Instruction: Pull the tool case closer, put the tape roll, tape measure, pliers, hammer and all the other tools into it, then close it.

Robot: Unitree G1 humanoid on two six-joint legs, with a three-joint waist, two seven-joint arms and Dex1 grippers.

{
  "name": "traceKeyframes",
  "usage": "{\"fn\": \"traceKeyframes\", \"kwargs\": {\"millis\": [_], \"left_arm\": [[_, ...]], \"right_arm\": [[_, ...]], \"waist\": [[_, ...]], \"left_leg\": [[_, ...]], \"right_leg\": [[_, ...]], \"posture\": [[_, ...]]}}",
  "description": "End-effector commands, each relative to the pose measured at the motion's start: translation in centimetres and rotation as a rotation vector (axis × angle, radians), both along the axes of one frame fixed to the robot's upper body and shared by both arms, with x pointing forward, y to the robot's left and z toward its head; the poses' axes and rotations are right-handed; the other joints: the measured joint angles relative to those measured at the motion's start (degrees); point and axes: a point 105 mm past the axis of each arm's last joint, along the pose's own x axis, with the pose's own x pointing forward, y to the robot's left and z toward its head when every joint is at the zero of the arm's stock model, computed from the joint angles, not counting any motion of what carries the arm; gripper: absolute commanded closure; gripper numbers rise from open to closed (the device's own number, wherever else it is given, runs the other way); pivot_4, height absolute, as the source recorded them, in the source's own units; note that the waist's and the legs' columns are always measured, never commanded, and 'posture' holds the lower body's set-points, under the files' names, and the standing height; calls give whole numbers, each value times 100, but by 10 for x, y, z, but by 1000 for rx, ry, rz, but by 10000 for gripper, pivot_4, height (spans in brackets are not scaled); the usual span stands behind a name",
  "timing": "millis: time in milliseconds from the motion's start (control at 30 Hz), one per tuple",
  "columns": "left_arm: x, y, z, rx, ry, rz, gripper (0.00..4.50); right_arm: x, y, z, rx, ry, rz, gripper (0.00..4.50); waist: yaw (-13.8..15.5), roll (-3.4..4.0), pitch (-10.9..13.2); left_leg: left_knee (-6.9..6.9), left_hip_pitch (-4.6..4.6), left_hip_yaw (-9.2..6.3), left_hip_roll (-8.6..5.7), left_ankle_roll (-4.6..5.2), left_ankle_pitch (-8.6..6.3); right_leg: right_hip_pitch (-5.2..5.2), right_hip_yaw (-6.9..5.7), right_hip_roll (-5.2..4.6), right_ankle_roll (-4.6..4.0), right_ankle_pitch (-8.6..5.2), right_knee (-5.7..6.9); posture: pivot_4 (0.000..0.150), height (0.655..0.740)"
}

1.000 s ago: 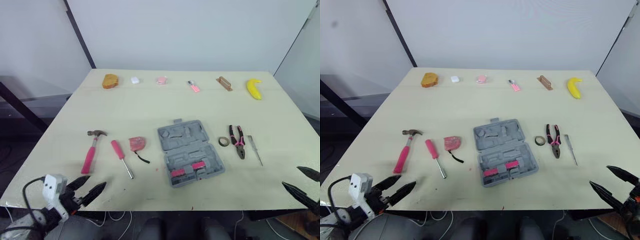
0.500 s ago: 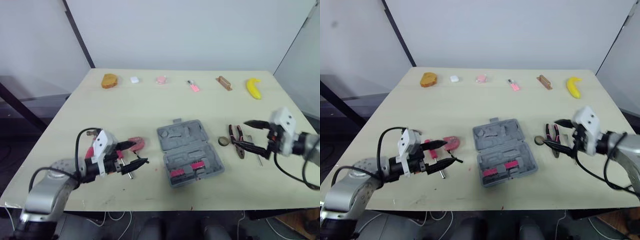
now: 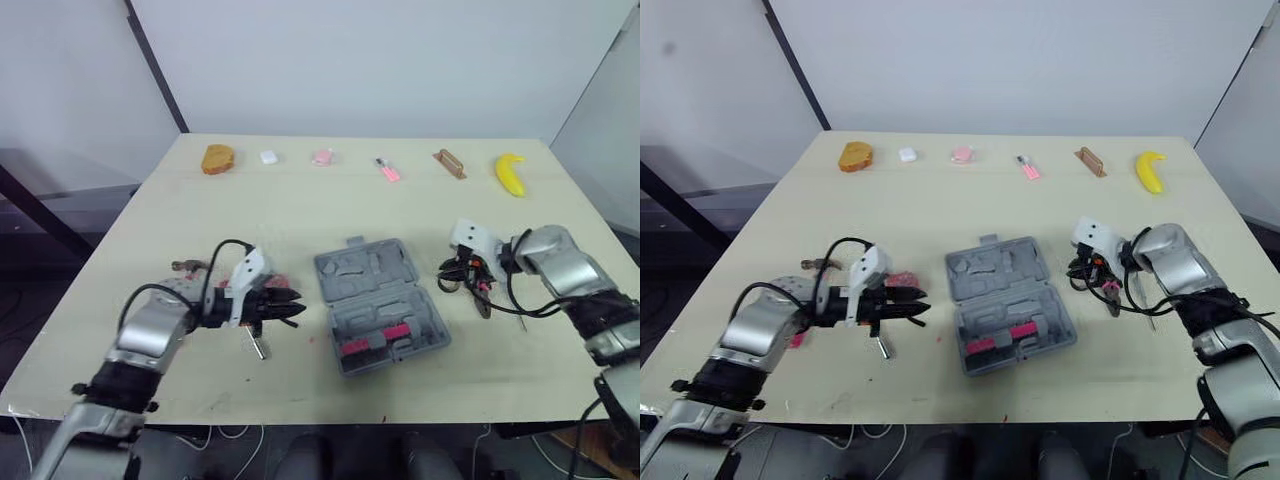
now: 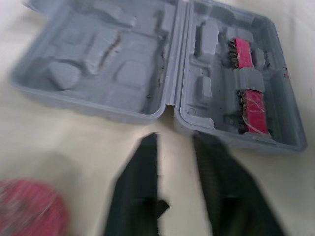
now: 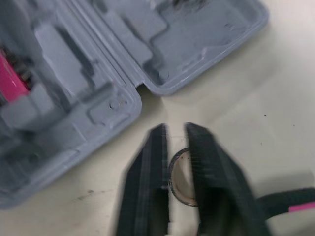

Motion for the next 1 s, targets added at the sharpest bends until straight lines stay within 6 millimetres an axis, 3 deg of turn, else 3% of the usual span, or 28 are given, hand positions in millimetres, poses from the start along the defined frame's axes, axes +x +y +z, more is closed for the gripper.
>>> {"fn": "traceKeyframes", "kwargs": {"millis": [33,333,667,833,1000], "left_arm": [[4,-2,2,24,-20,-4,44802],[12,-5,-17,122,-19,-1,44802],[18,-25,-28,122,-10,-25,44802],[23,-36,-29,116,-18,-27,44802],[27,-38,-25,115,-29,-30,44802]], "right_arm": [[5,5,5,-22,-11,42,45000],[15,21,-6,-143,3,102,45000],[19,30,-30,-316,10,160,45000],[16,52,-35,-289,26,210,45000],[10,62,-36,-235,64,236,45000]], "waist": [[-7,0,0],[-12,2,1],[-19,3,0],[-81,2,-1],[-144,4,-2]], "left_leg": [[0,0,0,0,-1,0],[2,1,1,2,-4,2],[2,2,1,-1,-23,13],[2,7,-1,0,-23,13],[2,10,-16,-1,-23,14]], "right_leg": [[-2,0,0,0,0,1],[-2,-1,-1,-1,0,8],[-2,-1,-3,-1,1,12],[-1,-1,-2,-1,1,19],[-2,-2,-3,-1,1,31]], "posture": [[1500,7400],[1500,7400],[1500,7400],[1500,7400],[1500,7400]]}}
